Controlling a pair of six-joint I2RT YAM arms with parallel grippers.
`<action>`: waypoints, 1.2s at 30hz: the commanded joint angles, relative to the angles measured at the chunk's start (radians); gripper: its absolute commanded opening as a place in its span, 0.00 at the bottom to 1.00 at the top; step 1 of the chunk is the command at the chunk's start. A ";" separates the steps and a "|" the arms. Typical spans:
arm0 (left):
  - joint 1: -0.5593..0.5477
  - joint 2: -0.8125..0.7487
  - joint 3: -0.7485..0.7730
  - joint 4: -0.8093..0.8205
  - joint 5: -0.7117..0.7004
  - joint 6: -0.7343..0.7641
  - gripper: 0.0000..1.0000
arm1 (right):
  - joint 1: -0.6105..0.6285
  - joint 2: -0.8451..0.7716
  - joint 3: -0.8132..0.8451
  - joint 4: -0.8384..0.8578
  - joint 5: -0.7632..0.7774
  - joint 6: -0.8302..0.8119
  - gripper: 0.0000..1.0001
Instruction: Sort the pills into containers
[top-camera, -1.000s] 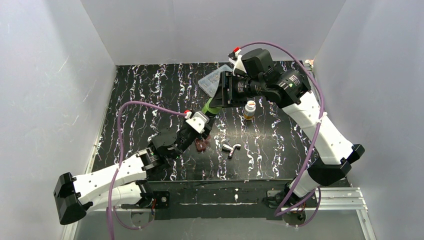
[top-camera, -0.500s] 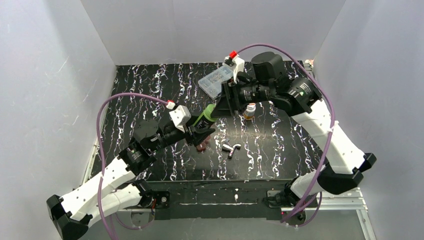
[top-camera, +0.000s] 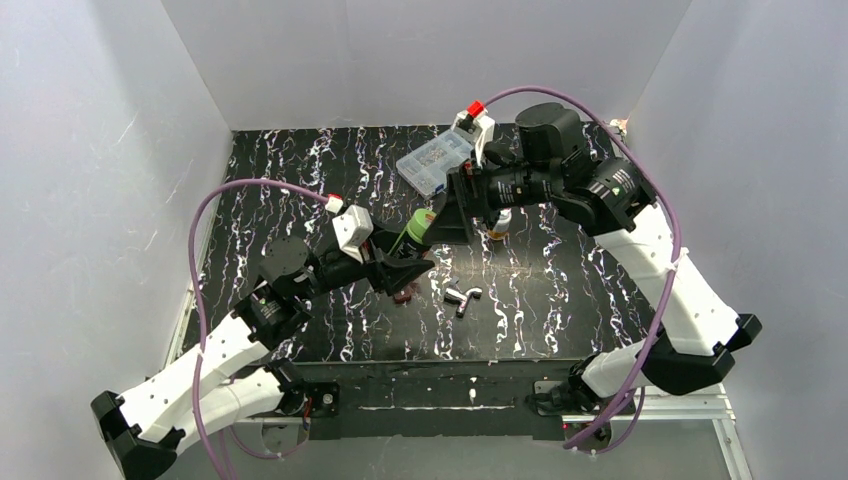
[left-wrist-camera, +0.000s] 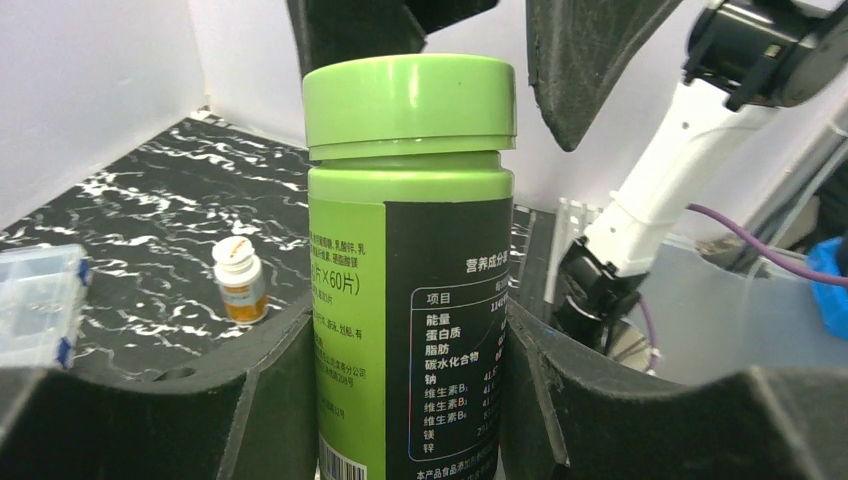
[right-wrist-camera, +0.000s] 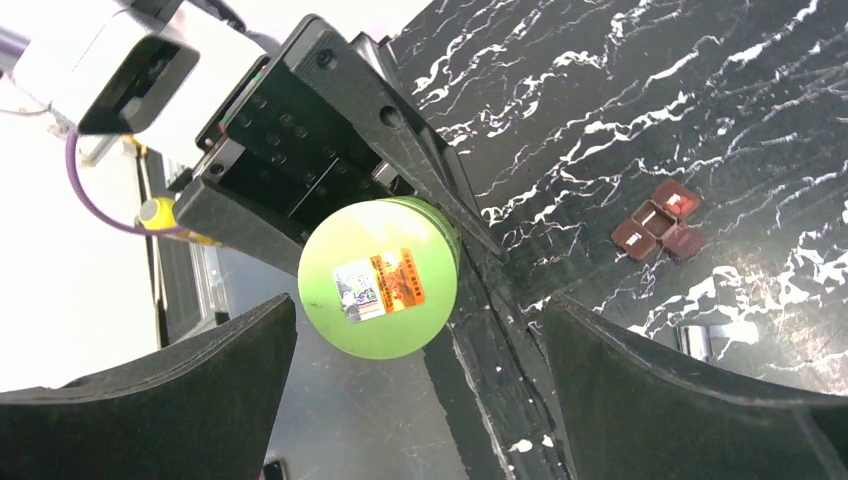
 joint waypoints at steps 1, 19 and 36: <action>0.003 0.008 0.034 0.020 -0.145 0.072 0.00 | -0.006 0.046 0.107 -0.064 0.116 0.105 0.98; -0.193 0.101 -0.052 0.182 -0.625 0.429 0.00 | -0.004 0.207 0.247 -0.214 0.359 0.325 0.91; -0.194 0.126 -0.080 0.191 -0.689 0.445 0.00 | -0.005 0.154 0.179 -0.173 0.339 0.330 0.82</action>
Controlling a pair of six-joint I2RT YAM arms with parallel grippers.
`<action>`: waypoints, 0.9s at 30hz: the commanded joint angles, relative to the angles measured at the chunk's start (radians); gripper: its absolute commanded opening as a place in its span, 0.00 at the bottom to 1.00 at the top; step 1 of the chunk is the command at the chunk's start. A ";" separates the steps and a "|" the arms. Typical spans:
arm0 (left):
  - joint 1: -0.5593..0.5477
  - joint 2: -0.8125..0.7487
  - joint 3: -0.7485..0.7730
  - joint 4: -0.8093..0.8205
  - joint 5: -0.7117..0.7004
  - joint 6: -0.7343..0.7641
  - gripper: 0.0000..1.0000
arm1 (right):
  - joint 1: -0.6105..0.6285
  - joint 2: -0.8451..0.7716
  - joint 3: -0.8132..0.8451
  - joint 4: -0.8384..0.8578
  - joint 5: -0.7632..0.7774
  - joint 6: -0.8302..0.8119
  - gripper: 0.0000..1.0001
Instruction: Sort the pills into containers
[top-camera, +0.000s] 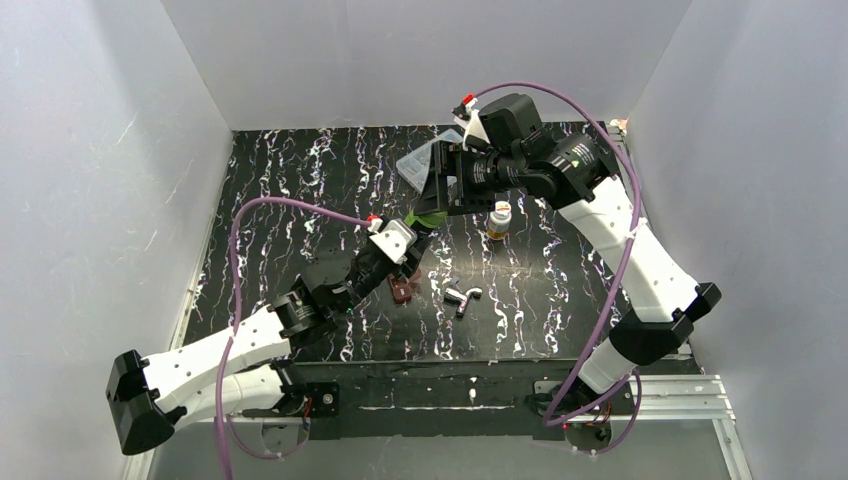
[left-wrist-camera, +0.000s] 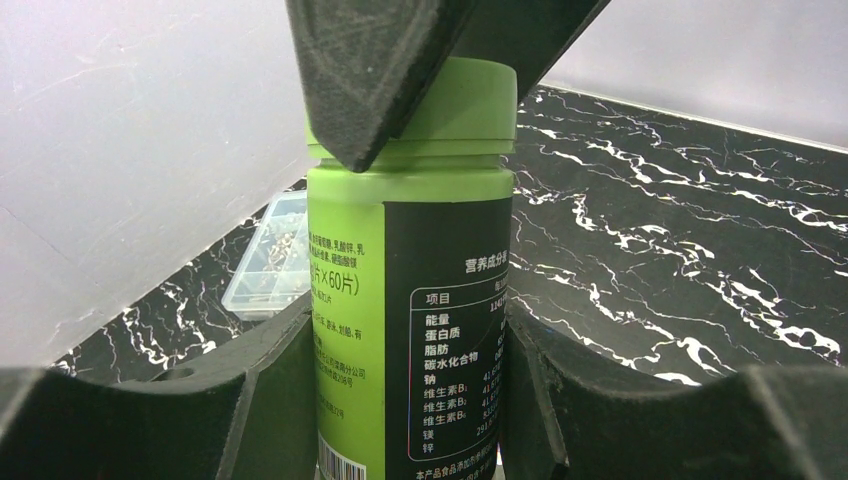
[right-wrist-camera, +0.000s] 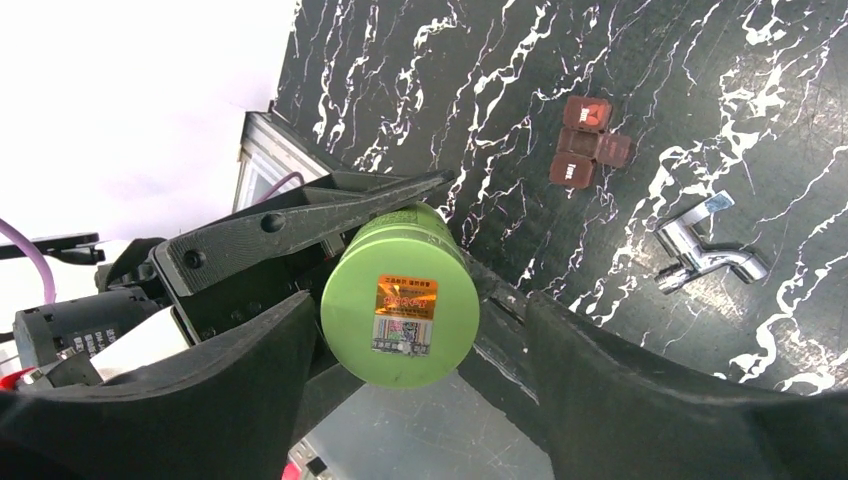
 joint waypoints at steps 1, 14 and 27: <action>-0.003 -0.011 -0.001 0.064 -0.028 0.007 0.00 | -0.004 -0.051 -0.009 0.034 -0.008 0.003 0.78; 0.004 -0.054 -0.017 0.024 0.042 -0.071 0.00 | -0.006 -0.055 -0.005 0.051 -0.036 -0.045 0.32; 0.222 -0.165 -0.042 -0.081 0.531 -0.370 0.00 | -0.044 -0.177 -0.102 0.223 -0.193 -0.207 0.25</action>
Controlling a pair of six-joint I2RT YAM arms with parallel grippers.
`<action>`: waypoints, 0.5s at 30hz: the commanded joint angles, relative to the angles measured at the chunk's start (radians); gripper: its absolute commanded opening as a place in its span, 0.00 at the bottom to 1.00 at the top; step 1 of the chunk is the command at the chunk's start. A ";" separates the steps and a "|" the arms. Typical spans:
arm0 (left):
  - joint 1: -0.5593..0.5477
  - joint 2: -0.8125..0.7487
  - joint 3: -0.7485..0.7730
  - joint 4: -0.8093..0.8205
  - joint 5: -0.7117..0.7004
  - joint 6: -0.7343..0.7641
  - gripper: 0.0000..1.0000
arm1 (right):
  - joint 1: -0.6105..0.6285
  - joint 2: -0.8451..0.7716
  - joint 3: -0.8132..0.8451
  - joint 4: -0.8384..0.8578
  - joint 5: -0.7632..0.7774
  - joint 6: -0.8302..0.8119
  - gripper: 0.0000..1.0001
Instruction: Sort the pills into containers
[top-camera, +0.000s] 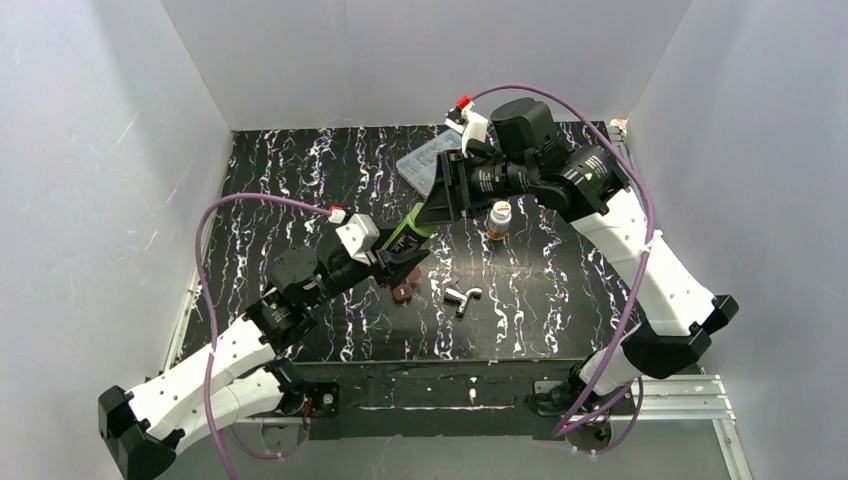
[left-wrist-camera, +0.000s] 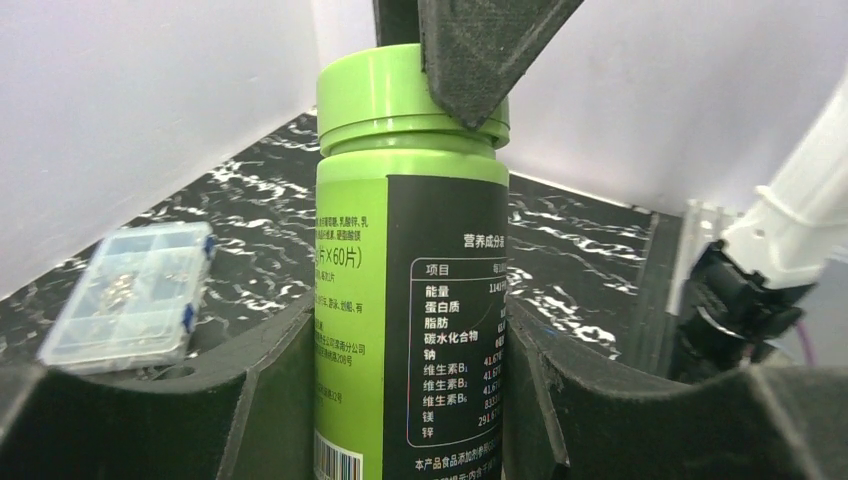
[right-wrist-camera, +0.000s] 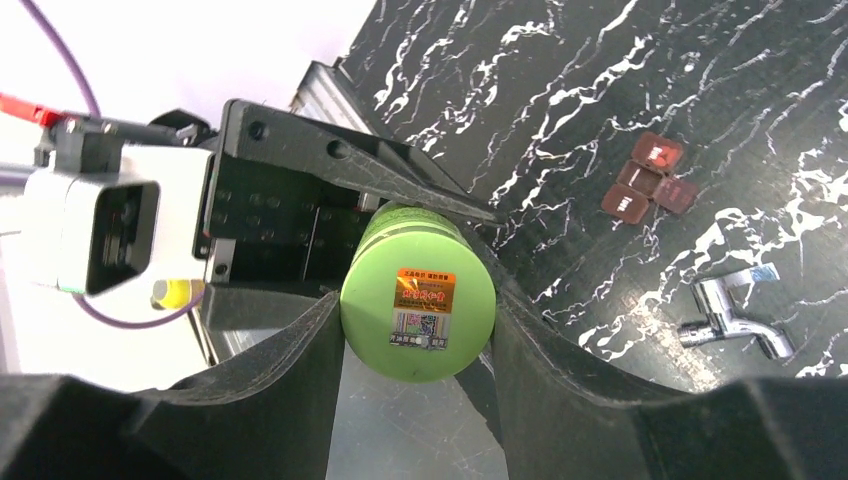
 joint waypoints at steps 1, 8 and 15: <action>0.059 -0.034 -0.009 -0.041 0.159 -0.123 0.00 | -0.052 -0.105 -0.026 0.126 -0.064 -0.081 0.25; 0.115 -0.026 -0.037 0.063 0.296 -0.246 0.00 | -0.067 -0.167 -0.100 0.242 -0.175 -0.086 0.25; 0.122 -0.031 -0.031 0.051 0.243 -0.232 0.00 | -0.074 -0.136 -0.047 0.153 -0.071 -0.080 0.25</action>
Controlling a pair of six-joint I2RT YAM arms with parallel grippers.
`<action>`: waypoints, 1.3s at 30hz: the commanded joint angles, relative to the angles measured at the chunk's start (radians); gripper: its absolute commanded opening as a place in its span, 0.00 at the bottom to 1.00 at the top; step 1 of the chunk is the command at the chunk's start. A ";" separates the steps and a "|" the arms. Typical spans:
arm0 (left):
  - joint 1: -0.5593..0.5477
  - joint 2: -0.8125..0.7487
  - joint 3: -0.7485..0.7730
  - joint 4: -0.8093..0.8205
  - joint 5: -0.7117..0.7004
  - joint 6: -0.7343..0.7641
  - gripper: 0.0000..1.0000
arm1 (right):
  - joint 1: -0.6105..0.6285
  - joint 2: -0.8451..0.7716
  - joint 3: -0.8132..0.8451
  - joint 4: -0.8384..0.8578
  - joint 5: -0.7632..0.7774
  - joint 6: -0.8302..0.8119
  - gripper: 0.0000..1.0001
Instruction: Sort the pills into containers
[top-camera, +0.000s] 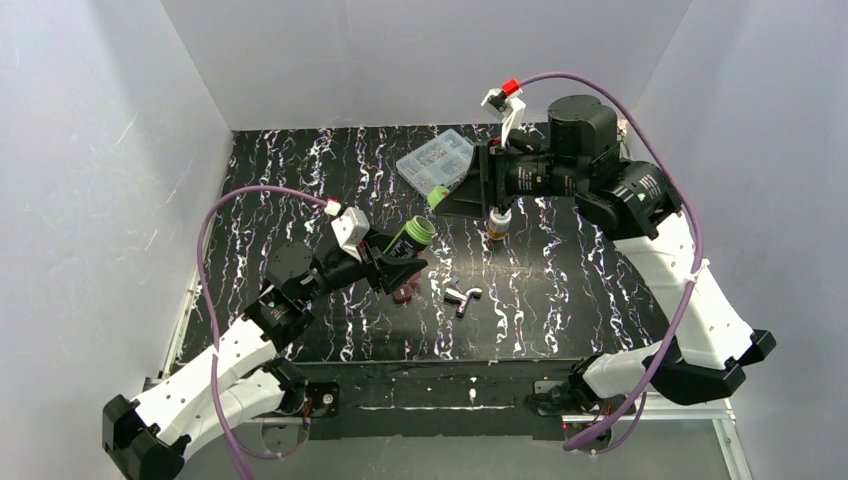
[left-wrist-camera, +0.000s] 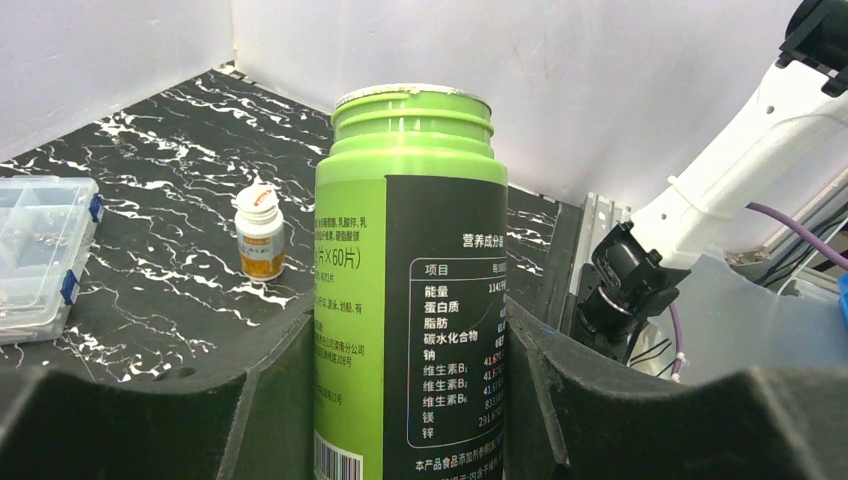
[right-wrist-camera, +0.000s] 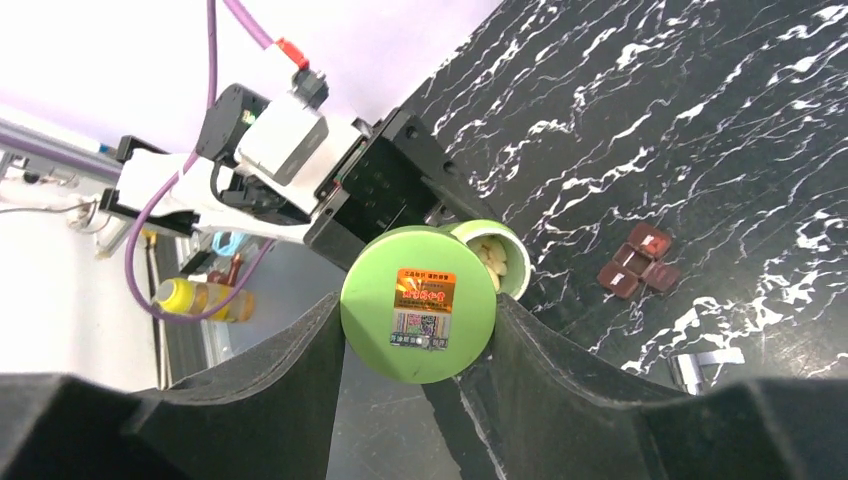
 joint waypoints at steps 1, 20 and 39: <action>0.005 -0.030 0.004 0.026 -0.030 0.005 0.00 | -0.006 0.045 0.070 -0.050 0.107 -0.015 0.25; 0.022 -0.185 -0.120 0.138 0.014 0.066 0.00 | -0.052 0.304 -0.153 -0.040 0.517 0.048 0.24; 0.022 -0.218 -0.118 0.112 -0.076 0.086 0.00 | -0.053 0.692 -0.174 0.100 0.697 0.043 0.55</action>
